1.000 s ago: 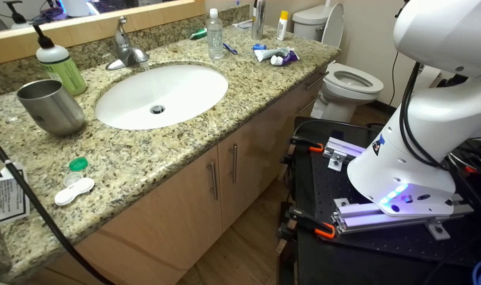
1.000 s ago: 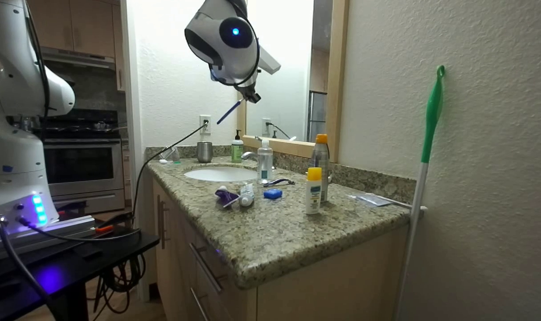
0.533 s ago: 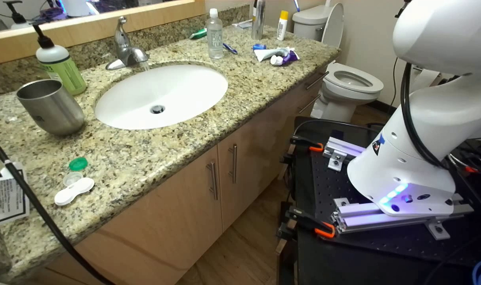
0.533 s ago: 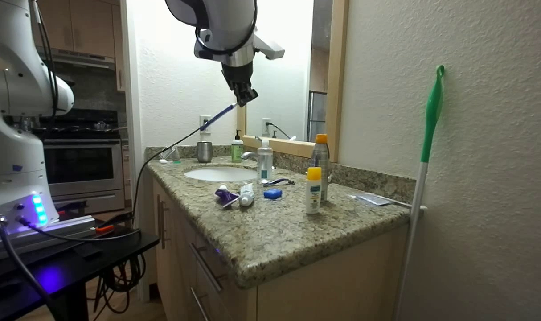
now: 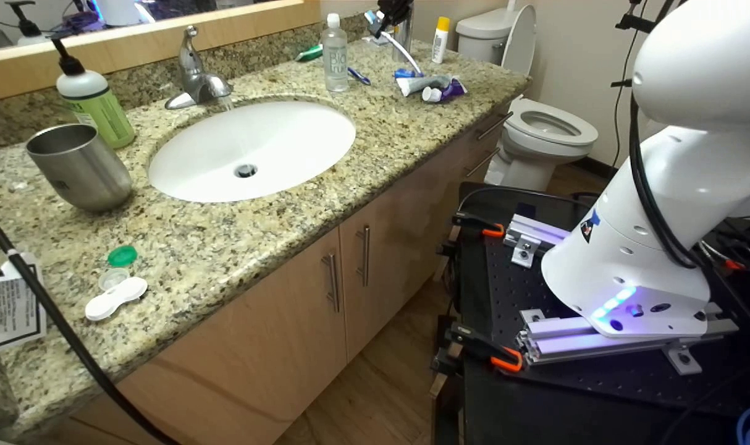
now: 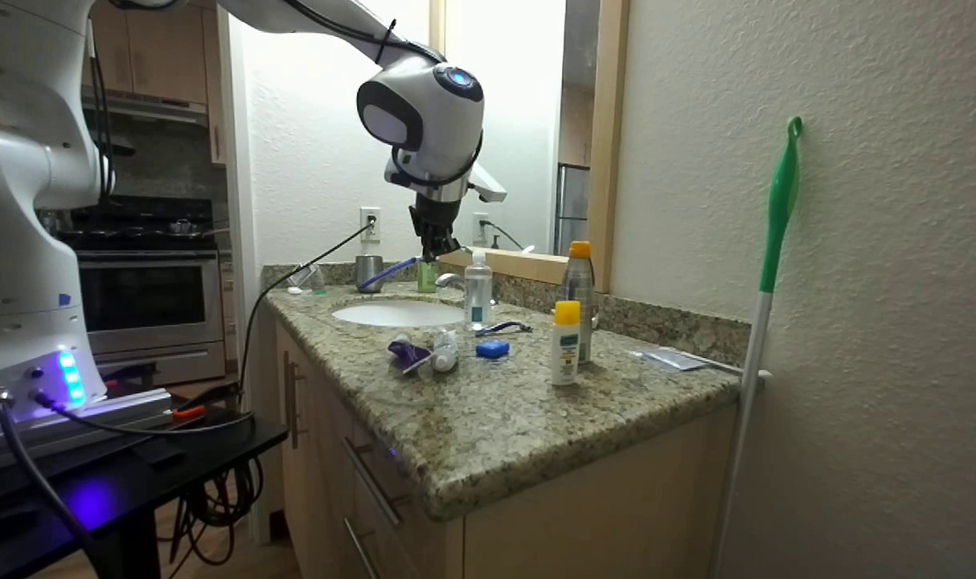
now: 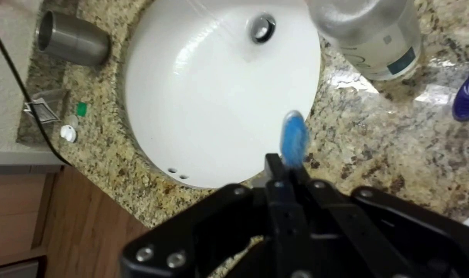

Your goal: Place the toothbrush in the cup then put it back on the counter

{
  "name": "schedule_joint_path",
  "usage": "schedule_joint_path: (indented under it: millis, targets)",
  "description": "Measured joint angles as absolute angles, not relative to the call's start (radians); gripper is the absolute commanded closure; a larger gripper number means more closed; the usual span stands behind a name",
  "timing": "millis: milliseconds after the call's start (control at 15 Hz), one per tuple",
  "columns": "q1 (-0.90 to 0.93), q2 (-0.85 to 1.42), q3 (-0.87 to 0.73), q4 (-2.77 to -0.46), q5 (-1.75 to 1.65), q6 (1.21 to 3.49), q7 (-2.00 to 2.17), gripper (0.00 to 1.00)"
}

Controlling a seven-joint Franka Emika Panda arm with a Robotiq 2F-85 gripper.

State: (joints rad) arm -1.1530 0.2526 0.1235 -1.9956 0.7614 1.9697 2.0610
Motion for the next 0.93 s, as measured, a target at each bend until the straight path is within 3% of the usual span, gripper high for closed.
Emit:
schedule_joint_path:
  millis: [200,867,933]
  targets:
    - [-1.045,0.246,0.067,-2.002,0.739,2.010,2.101,0.99]
    - [-0.773,0.263,-0.244,-2.004,0.660,2.006,2.221,0.99]
    - [-0.751,0.269,-0.268,-2.004,0.648,2.019,2.242,0.94]
